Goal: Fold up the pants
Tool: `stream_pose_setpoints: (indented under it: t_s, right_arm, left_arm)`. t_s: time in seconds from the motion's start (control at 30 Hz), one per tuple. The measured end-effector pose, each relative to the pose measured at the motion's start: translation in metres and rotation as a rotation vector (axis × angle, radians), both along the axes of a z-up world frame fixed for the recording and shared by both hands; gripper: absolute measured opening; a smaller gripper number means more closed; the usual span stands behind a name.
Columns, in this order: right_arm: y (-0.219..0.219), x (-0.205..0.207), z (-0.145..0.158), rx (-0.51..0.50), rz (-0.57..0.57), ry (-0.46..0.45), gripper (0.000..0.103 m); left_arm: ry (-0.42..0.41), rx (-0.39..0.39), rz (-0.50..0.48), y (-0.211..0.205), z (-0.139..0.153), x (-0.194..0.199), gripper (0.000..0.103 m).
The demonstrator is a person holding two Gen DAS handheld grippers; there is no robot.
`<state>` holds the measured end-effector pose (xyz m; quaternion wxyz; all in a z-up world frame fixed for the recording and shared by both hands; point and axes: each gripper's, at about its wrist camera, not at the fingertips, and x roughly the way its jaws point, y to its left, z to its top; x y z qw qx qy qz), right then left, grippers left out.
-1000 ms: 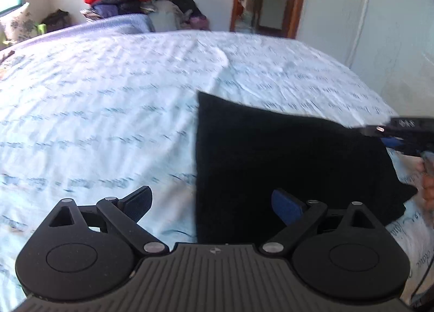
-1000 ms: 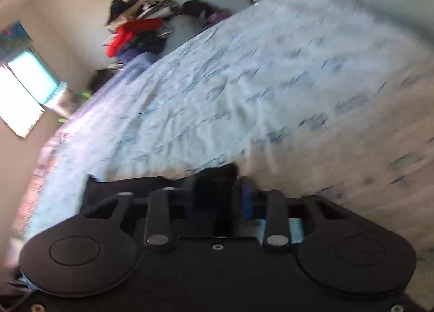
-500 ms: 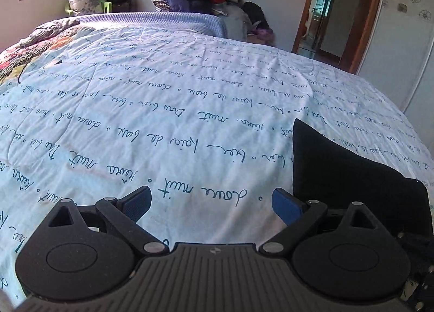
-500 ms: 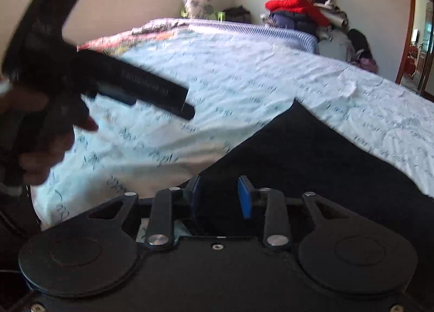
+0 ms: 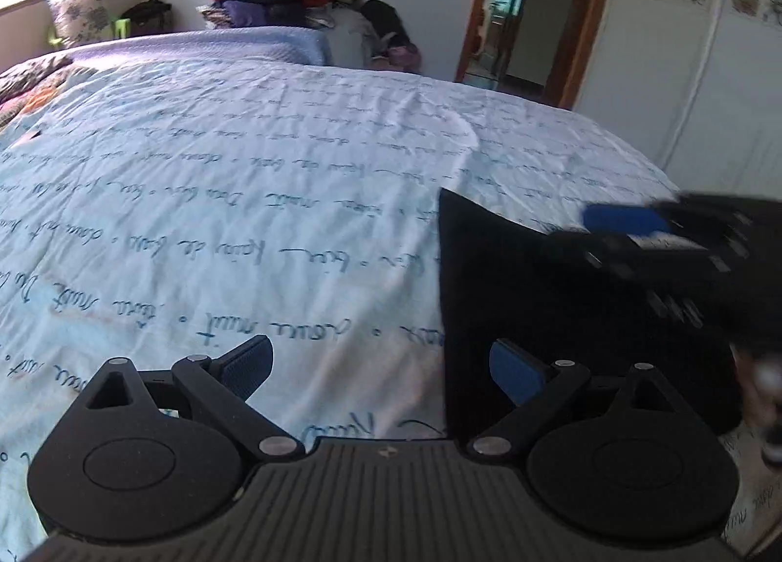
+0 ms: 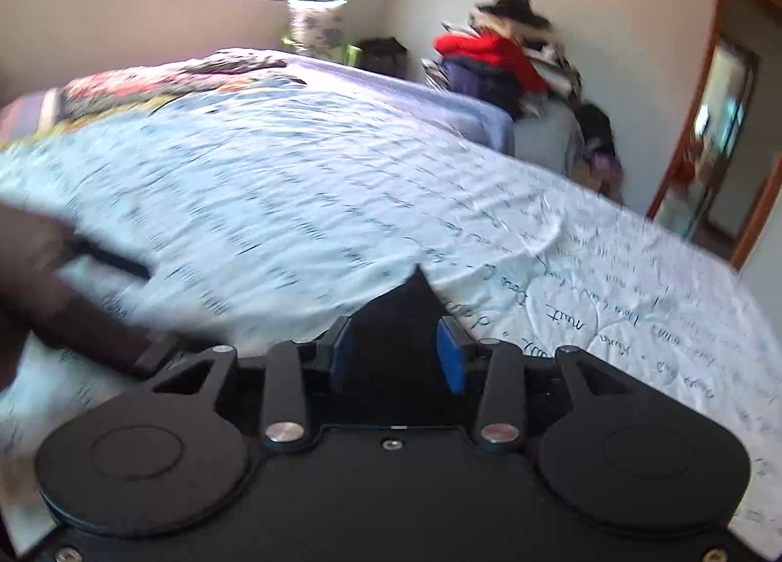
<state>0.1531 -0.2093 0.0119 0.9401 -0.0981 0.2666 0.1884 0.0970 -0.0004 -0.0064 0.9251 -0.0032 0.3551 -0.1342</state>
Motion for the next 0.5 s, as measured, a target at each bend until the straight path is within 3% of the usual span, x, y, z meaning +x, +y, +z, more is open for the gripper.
stream_pose_setpoints:
  t_s: [0.13, 0.23, 0.27, 0.33, 0.5]
  right_arm:
    - [-0.012, 0.074, -0.01, 0.148, -0.009, 0.123, 0.056]
    - [-0.004, 0.107, -0.023, 0.184, -0.005, 0.194, 0.055]
    - [0.0, 0.114, -0.028, 0.19, 0.005, 0.223, 0.052]
    - [0.005, 0.127, -0.038, 0.207, 0.014, 0.297, 0.015]
    - [0.01, 0.131, -0.044, 0.186, 0.028, 0.304, 0.008]
  left_arm:
    - [-0.056, 0.084, -0.115, -0.037, -0.008, -0.019, 0.097]
    - [-0.109, 0.145, -0.193, -0.059, -0.014, -0.031, 0.097]
    - [-0.121, 0.153, -0.214, -0.064, -0.015, -0.034, 0.097]
    - [-0.116, 0.152, -0.241, -0.071, -0.02, -0.033, 0.097]
    - [-0.029, 0.06, -0.236, -0.065, -0.033, -0.023, 0.095]
